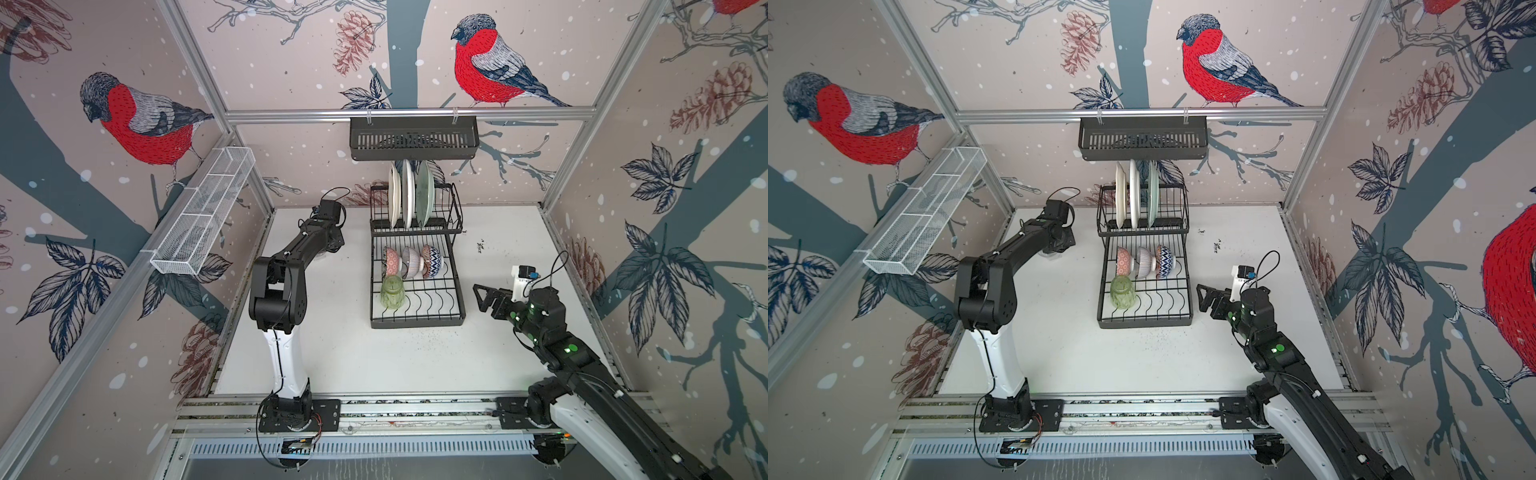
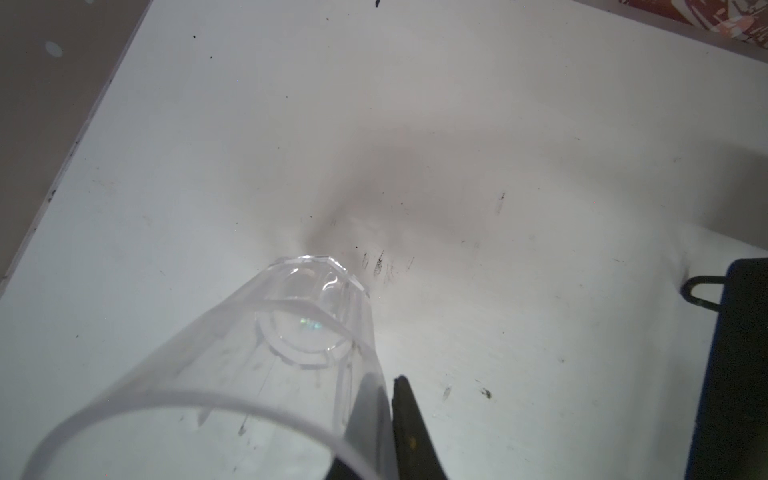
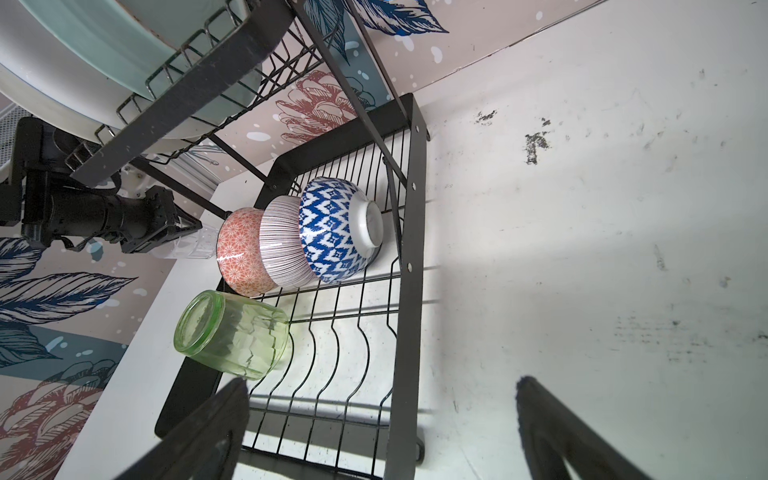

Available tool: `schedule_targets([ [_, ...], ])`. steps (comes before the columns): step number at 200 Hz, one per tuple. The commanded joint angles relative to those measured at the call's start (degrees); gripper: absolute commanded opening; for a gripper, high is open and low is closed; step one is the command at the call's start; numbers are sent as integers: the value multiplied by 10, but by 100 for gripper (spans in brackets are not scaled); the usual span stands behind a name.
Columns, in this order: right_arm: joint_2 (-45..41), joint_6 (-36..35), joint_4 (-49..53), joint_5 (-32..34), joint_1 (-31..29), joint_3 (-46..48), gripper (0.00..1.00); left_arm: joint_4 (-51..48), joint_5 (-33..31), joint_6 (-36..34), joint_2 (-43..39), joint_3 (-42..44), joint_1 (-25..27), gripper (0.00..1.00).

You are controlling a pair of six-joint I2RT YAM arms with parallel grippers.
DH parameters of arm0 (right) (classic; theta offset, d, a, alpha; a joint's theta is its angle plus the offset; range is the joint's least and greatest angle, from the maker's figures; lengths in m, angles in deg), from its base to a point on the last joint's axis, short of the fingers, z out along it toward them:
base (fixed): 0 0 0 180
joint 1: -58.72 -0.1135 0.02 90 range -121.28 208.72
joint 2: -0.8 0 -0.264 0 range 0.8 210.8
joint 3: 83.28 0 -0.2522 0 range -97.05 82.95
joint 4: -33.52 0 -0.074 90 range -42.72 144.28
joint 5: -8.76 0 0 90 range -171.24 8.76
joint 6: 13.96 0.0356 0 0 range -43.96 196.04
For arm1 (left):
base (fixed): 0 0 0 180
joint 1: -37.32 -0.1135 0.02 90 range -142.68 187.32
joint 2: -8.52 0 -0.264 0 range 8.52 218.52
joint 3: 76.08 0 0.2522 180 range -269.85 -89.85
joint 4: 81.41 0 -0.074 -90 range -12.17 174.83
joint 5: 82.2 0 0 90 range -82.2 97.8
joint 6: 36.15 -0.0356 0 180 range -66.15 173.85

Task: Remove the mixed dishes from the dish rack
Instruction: 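Carry the glass with the left gripper beside the rack while right withdraws, then lower the glass upright onto the table and open the left gripper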

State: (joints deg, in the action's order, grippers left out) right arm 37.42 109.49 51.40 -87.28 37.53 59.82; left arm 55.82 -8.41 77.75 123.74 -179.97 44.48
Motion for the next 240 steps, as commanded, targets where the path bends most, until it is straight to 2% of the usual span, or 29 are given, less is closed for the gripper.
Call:
schedule_targets([
  [1,1,9,-17,-5,0,1,100,-15,6,-11,2,-7,-8,0],
  [102,7,18,-20,-14,0,5,99,-36,15,-15,21,-33,-16,0],
  [119,10,20,-20,-19,1,5,100,-35,12,-17,21,-34,-16,17],
  [133,9,22,-19,-22,1,3,100,-36,13,-19,21,-34,-16,25],
  [149,9,25,-17,-24,1,1,99,-32,13,-18,17,-32,-16,44],
  [170,9,30,-14,-26,1,0,99,-26,3,-17,12,-29,-16,54],
  [192,8,33,-16,-35,1,0,100,-24,-8,-17,5,-30,-16,79],
  [217,11,38,-24,-42,1,2,99,-8,-3,-14,-15,-23,-15,96],
  [240,17,34,-20,-51,0,-7,99,11,-3,-17,-34,-7,-14,98],
])
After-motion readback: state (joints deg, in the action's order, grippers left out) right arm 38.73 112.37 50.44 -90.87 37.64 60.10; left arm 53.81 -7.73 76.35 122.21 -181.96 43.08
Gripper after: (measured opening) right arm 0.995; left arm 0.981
